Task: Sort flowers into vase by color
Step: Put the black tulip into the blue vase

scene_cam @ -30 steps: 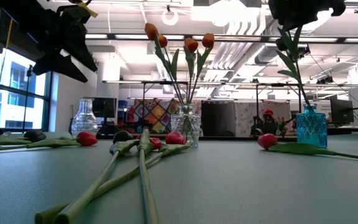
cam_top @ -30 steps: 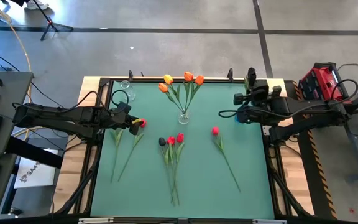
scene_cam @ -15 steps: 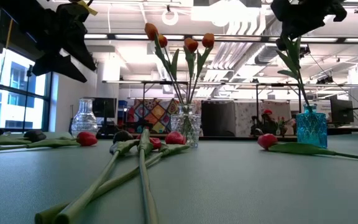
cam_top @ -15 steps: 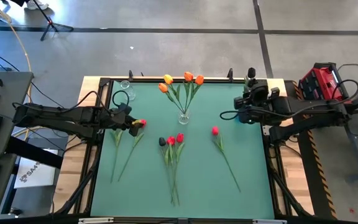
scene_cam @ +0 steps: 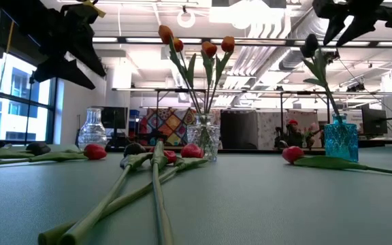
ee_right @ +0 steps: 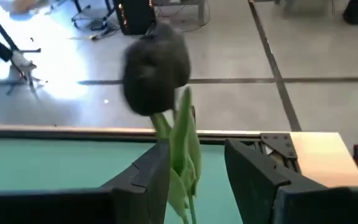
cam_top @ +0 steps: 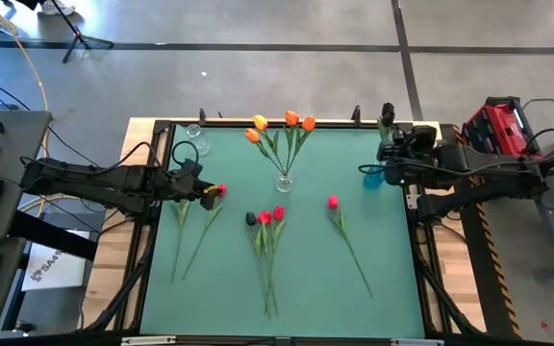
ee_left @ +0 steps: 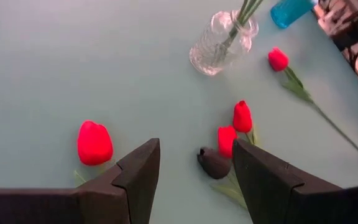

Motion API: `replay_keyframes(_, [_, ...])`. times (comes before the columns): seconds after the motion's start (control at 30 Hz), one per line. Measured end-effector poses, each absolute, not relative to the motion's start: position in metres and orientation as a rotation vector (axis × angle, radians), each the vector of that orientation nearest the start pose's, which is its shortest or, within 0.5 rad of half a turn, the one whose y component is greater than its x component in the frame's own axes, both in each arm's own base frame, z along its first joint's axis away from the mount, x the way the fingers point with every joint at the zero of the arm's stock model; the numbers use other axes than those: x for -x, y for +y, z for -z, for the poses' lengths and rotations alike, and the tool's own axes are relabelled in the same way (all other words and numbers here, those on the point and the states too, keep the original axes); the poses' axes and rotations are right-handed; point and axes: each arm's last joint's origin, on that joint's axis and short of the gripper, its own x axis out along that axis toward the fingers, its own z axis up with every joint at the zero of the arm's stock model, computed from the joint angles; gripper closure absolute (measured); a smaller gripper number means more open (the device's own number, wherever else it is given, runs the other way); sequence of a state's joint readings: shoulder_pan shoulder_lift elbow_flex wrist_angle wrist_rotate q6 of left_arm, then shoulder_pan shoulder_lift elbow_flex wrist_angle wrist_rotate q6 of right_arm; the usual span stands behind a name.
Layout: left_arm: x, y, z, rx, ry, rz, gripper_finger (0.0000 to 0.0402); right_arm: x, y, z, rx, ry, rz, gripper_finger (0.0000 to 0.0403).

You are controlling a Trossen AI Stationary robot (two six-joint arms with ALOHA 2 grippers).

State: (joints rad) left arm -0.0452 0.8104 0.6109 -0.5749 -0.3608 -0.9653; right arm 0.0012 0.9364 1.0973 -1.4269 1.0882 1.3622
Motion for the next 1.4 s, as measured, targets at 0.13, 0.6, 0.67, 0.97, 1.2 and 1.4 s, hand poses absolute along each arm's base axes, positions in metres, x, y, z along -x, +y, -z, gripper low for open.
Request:
replay_keyframes(0.13, [-0.16,-0.002,-0.243,0.719,0.471,-0.648,0.0215,-0.116,-0.025,-0.34,-0.525,0.233,1.397,0.0261])
replay_keyframes(0.6, [-0.141,-0.021,-0.224,0.849,0.731,-0.691,0.0253,-0.132,-0.002,-0.359,-0.515,0.3,0.93,0.0261])
replay_keyframes(0.67, [-0.141,-0.022,-0.221,0.847,0.775,-0.7,0.0257,-0.138,0.001,-0.363,-0.47,0.32,0.829,0.0261])
replay_keyframes(0.97, [-0.144,-0.007,-0.196,0.866,0.838,-1.023,0.0271,-0.165,0.009,-0.374,-0.388,0.298,0.594,0.0261])
replay_keyframes(1.2, [-0.143,0.008,-0.181,0.861,0.951,-1.234,0.028,-0.179,0.012,-0.365,-0.37,0.368,0.572,0.0261])
replay_keyframes(1.4, [-0.15,0.019,-0.166,0.826,1.054,-1.325,0.028,-0.188,0.013,-0.359,-0.355,0.415,0.571,0.0261])
